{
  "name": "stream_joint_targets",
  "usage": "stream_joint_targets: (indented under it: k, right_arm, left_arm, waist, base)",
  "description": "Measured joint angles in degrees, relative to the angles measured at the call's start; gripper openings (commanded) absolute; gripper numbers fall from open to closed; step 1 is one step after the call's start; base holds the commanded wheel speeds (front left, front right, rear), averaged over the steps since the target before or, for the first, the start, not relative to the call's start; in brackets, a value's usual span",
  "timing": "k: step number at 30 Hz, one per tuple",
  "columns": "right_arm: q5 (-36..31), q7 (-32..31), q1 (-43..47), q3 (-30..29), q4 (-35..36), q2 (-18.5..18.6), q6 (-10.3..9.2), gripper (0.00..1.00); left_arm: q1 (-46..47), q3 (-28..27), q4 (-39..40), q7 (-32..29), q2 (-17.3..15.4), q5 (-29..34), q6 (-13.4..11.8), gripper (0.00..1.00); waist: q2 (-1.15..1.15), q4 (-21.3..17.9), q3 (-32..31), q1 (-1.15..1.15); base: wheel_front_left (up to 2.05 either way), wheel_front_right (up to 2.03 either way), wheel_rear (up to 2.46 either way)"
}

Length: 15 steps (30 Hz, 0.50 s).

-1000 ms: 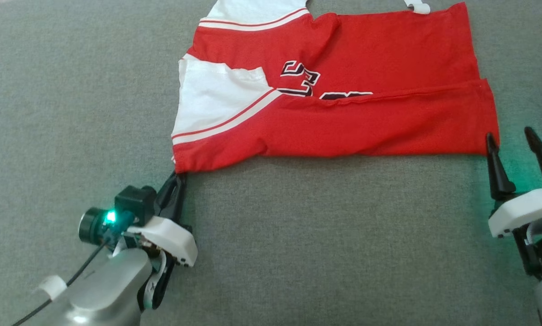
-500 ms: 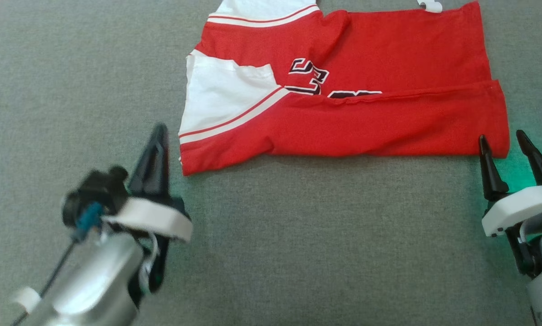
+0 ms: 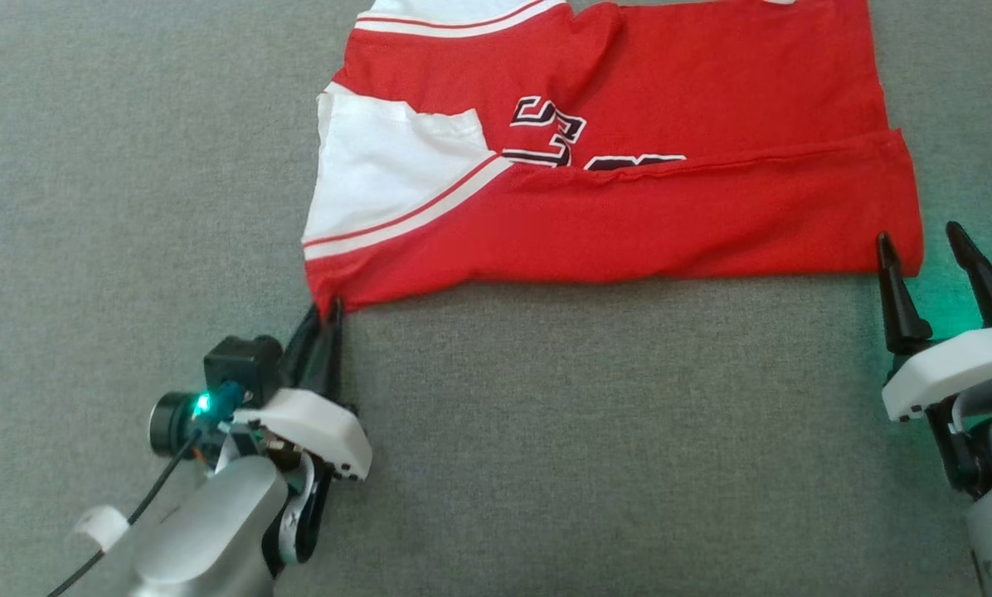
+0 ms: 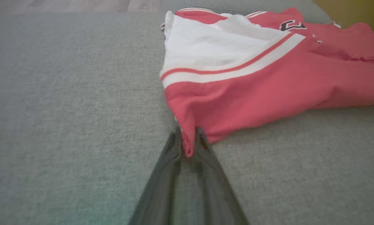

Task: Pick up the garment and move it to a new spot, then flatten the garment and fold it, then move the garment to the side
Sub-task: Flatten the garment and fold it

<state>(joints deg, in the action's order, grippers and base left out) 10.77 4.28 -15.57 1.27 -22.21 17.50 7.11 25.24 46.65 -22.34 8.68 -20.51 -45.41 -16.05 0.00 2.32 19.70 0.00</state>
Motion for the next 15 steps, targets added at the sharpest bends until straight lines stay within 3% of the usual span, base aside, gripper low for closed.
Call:
stream_joint_targets:
  k: [5,13,15]
  right_arm:
    - [0.0,-0.1,0.0,-0.3,0.2,0.1,0.0,1.0]
    - [0.1,-1.6,0.0,-0.3,0.1,-0.1,0.0,1.0]
    - [1.2,-5.3,-0.3,-2.1,-2.5,-1.8,0.0,1.0]
  left_arm:
    - [1.4,0.9,-1.6,1.7,0.5,0.4,2.0,0.0]
    - [1.5,0.4,-0.6,4.1,0.4,1.6,2.4,0.0]
    - [1.4,-0.1,1.8,4.5,-0.5,1.6,2.3,0.0]
  waist:
    - [0.0,0.4,0.1,0.0]
    - [0.0,1.4,-0.1,0.0]
    - [0.0,2.1,-0.3,0.0]
  base:
    - [0.0,0.0,0.0]
    - [0.0,0.0,0.0]
    - [0.0,0.0,0.0]
